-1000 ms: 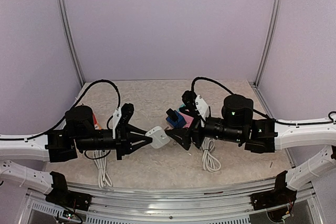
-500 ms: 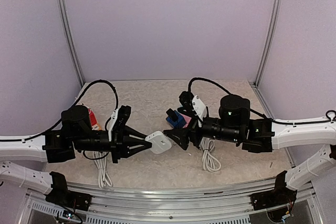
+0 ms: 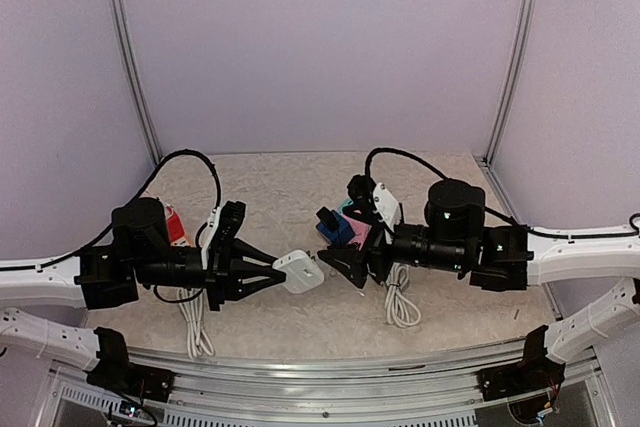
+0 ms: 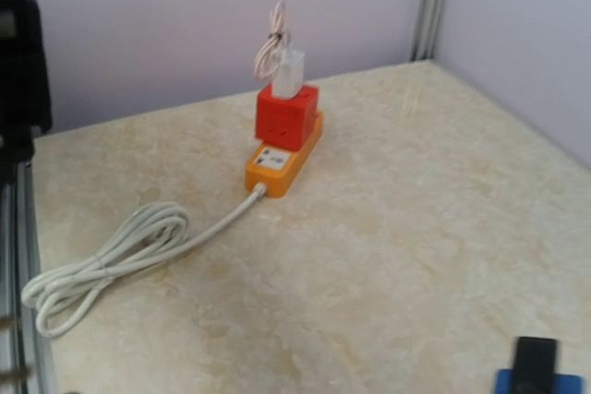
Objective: Pull the plug off the socket
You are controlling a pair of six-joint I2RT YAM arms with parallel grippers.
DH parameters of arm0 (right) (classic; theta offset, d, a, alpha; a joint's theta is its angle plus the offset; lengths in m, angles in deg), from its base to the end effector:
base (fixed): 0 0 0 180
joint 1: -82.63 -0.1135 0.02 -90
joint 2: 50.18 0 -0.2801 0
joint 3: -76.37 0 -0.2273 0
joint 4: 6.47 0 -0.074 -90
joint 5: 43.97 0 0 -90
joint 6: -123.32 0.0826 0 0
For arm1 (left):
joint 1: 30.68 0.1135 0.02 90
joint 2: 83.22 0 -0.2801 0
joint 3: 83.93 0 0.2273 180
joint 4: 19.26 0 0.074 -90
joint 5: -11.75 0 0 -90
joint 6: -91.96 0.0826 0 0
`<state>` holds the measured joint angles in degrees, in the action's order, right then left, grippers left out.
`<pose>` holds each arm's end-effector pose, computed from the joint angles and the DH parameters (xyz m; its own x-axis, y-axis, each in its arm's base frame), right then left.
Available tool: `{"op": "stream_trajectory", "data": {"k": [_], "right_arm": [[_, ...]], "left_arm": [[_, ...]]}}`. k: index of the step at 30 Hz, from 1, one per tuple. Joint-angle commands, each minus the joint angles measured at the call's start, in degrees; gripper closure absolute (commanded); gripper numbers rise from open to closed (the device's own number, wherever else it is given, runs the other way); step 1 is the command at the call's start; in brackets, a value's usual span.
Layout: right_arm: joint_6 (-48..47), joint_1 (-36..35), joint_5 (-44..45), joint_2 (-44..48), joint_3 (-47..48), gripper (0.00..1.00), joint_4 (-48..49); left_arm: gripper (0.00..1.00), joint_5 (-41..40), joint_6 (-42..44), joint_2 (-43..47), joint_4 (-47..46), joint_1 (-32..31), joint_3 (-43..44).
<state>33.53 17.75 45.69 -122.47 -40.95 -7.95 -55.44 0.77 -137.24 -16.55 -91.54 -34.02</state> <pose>0.1323 0.2832 0.3123 -0.0850 -0.1726 -0.9813 -0.9076 0.4199 0.0047 0.0846 -0.2176 0.3060 -0.0784 0.1014 -0.9918 0.9912 0.1148 -0.0666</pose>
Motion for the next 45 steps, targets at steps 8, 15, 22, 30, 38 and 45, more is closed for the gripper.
{"op": "stream_trajectory", "data": {"k": [8,15,22,30,38,45], "right_arm": [[1.3,-3.5,-7.4,8.3,-3.6,0.12,-3.2],[-1.4,-8.3,-7.2,2.0,1.3,0.24,-4.2],[-2.1,-10.1,-6.8,-1.1,2.4,0.35,-3.2],[-2.0,-10.3,-8.4,-1.2,2.6,0.4,-1.7],[-1.8,-10.2,-7.9,-0.5,2.3,0.41,-0.9],[-3.2,-10.2,-5.4,1.7,2.4,0.42,-1.8]], "left_arm": [[1.0,-2.8,4.6,3.1,6.0,-0.3,1.5],[1.0,-1.7,4.8,1.0,4.3,-0.4,2.1],[1.0,-0.6,5.9,1.2,4.0,-0.3,1.9],[1.0,1.1,6.8,1.7,3.6,-0.4,1.3],[1.0,2.2,6.9,1.3,3.6,-0.4,1.3],[1.0,1.9,7.3,1.4,3.8,-0.4,1.2]]}}
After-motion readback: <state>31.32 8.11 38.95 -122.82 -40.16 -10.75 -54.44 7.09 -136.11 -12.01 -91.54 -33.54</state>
